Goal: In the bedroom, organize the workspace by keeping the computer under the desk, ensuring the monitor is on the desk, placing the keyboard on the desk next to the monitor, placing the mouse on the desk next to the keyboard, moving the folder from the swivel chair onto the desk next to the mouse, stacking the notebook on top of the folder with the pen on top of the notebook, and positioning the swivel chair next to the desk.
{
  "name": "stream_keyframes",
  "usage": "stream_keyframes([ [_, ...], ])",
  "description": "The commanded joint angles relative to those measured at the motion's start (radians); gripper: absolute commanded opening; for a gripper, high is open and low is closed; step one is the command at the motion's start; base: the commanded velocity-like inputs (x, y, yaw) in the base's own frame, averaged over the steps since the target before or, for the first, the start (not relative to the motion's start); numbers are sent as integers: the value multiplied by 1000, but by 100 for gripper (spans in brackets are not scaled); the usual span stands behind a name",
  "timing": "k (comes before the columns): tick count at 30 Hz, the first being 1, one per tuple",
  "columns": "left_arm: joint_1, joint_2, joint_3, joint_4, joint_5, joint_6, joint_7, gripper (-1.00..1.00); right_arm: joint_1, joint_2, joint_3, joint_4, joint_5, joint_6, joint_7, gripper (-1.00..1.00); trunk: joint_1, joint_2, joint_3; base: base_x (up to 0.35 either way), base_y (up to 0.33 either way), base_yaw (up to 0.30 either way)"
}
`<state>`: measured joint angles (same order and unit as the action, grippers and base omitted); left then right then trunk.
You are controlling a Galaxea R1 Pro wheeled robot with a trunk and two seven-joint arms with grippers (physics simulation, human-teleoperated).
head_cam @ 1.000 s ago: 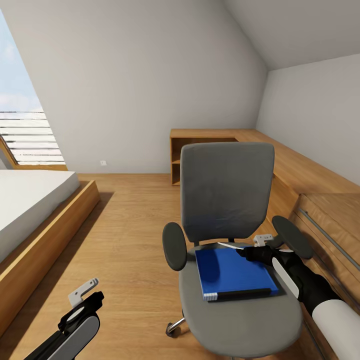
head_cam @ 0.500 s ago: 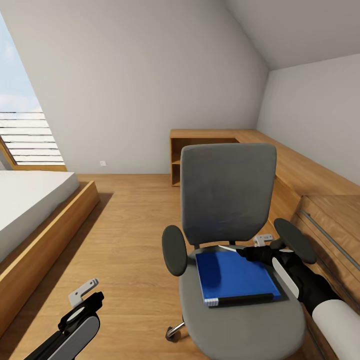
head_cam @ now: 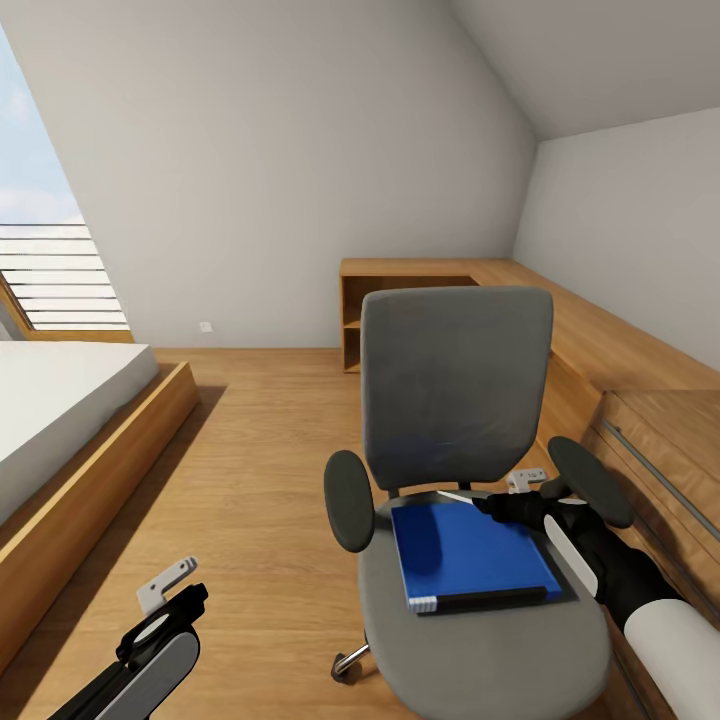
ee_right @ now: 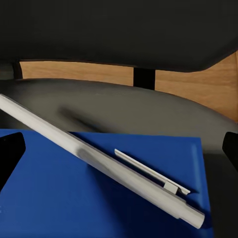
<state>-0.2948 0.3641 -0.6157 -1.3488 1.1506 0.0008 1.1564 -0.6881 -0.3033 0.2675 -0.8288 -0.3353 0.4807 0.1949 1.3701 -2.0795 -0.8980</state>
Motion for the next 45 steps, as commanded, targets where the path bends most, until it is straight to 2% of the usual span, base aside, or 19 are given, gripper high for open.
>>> stream_keyframes([
  [1, -1, 1, -2, -1, 4, 0, 5, 100, -1, -1, 2, -1, -3, 4, 0, 100, 0, 0, -1, 0, 0, 0],
  [15, -1, 1, -2, -2, 1, 0, 8, 100, -1, -3, 3, -2, -5, 2, 0, 100, 0, 0, -1, 0, 0, 0],
  [27, -1, 0, -18, -5, -1, 1, 86, 100, -1, -4, 7, -3, -3, 5, -1, 100, 0, 0, -1, 0, 0, 0],
  [45, -1, 0, -31, -8, -2, -1, 100, 100, -1, -4, 6, -3, -2, 7, -3, 100, 0, 0, -1, 0, 0, 0],
])
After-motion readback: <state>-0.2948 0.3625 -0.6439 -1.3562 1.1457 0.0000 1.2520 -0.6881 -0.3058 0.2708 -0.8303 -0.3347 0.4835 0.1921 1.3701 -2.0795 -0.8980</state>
